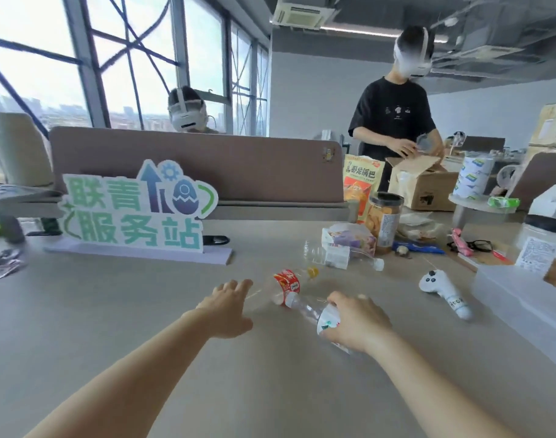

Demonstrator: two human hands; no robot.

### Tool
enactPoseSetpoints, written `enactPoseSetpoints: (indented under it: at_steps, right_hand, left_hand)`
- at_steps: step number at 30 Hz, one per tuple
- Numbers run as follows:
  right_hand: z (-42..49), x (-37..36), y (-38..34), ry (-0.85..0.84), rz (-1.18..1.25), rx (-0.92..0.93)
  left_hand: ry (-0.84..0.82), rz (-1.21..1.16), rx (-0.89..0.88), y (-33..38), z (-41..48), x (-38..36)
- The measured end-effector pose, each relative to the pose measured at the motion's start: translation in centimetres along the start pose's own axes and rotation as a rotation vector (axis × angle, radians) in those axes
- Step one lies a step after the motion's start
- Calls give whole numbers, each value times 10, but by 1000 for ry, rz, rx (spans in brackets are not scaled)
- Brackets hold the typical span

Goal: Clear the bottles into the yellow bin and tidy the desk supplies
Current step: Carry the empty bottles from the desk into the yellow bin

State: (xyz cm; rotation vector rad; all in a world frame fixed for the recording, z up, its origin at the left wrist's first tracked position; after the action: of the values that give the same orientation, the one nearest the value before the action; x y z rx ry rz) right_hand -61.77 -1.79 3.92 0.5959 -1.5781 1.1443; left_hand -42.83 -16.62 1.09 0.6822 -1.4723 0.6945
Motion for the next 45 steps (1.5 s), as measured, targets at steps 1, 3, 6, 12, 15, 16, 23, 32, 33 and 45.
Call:
enactPoseSetpoints:
  at_steps: [1, 3, 6, 12, 15, 16, 23, 32, 33, 45]
  right_hand:
    - [2, -2, -11, 0, 8, 29]
    - [5, -9, -38, -14, 55, 105]
    - [-4, -29, -93, -58, 117, 229]
    - [-54, -66, -257, -58, 178, 515]
    - [-92, -90, -359, -50, 253, 699]
    - [-107, -103, -394, -59, 288, 762]
    - [-211, -184, -598, -52, 583, 1082]
    - [-291, -221, -756, -199, 830, 1320]
    - [-293, -220, -769, -216, 861, 1328]
    - [-297, -199, -832, -316, 1074, 1319]
  left_hand:
    - [27, -22, 23, -10, -15, 4]
    - [117, -35, 84, -36, -50, 16]
    - [250, 7, 190, -82, -113, 32]
    - [467, -53, 455, -192, -264, 64]
    - [594, -21, 617, -258, -352, 74]
    - [634, -14, 683, -282, -384, 74]
    - [697, 30, 1033, -419, -583, 52]
    - [745, 133, 1189, -509, -702, 78]
    - [755, 141, 1187, -516, -708, 86]
    - [808, 241, 1144, -547, -707, 142]
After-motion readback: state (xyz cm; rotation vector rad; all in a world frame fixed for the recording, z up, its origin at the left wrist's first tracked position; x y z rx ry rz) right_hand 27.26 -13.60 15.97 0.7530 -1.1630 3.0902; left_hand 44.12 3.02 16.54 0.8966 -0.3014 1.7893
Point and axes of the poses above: each hand's wrist, its own z-axis towards the middle knuckle, its own x-axis out of the back of the hand, y = z × x, the point moved 6 cm from there along z, towards the middle knuckle, and after that the axes turned 12 degrees about z, right-handed, at the moved point
